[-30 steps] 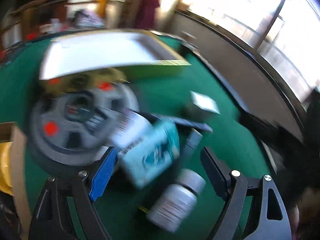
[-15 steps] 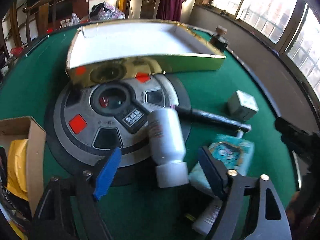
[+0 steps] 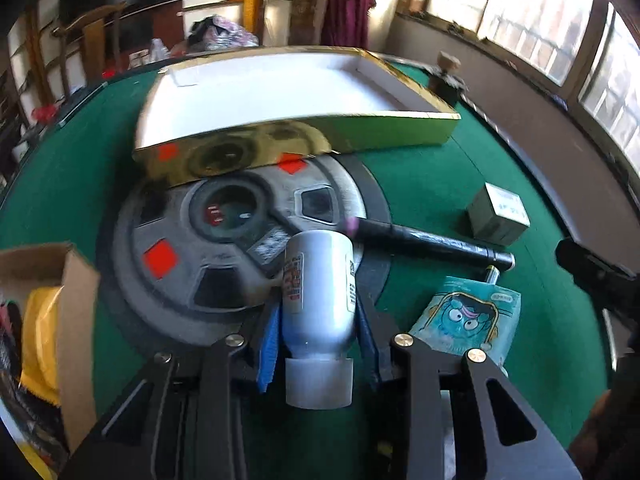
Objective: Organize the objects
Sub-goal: 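Grasp the tall white bottle with the left tool, then carry white bottle toward box with left tool while right grasps pink-cap black marker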
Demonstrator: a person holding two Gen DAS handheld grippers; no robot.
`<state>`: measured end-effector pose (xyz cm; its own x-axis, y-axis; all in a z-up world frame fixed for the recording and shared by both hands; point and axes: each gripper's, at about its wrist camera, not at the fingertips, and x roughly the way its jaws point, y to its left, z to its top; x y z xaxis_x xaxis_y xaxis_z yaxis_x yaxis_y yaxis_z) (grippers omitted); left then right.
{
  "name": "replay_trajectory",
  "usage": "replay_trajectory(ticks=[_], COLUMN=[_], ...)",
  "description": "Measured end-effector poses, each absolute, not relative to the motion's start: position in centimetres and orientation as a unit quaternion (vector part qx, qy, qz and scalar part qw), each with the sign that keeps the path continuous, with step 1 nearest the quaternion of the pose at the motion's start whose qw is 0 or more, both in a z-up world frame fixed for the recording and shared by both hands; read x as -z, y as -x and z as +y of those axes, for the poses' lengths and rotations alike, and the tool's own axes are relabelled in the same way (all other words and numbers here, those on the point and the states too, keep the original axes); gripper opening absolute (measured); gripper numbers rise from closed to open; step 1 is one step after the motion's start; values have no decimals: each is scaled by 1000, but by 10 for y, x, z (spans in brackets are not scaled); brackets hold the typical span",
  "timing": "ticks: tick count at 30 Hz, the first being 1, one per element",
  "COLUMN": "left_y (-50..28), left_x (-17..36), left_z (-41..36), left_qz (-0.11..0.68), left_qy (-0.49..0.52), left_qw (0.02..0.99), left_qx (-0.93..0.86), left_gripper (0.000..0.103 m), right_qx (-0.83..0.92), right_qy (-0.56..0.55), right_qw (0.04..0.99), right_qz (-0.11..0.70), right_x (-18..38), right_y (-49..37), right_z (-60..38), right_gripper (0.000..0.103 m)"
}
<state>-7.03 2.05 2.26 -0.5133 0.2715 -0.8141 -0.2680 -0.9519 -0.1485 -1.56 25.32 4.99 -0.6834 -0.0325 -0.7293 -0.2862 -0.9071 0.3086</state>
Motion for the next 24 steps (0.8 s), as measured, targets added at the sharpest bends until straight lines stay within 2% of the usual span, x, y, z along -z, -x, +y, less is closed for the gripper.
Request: replay_trajectory(ticks=[5,11,17,21,23,24], left_y=[38,-27,-81,-96,-97,-97], left_x=[-52,-88,-103,-99,-94,-92], left_z=[-18,-61,-98,-123,-135,-139], left_qz=[-64,-87,-63,-73,-91,-95], left_qy=[449,406,380,380,385,386], left_qw=[168,197,196,192,190,186], left_qx=[-875,-888,-902,-902,-899,-899], left_gripper=[33,33,33,33,33,33], right_qx=[-901,-907,-903,-879,-875,-871], right_qy=[385,380,397,460,471,479], right_qw=[60,42,-37,-112,-109,-109], right_qz=[191,174,158,53,1,-26], right_x=[-51,-50,-67,-81,-80,-77], right_y=[17,17,29,69,83,91], right_z=[246,235,217,177,160,151], right_gripper=[99,99,99,99,98,94])
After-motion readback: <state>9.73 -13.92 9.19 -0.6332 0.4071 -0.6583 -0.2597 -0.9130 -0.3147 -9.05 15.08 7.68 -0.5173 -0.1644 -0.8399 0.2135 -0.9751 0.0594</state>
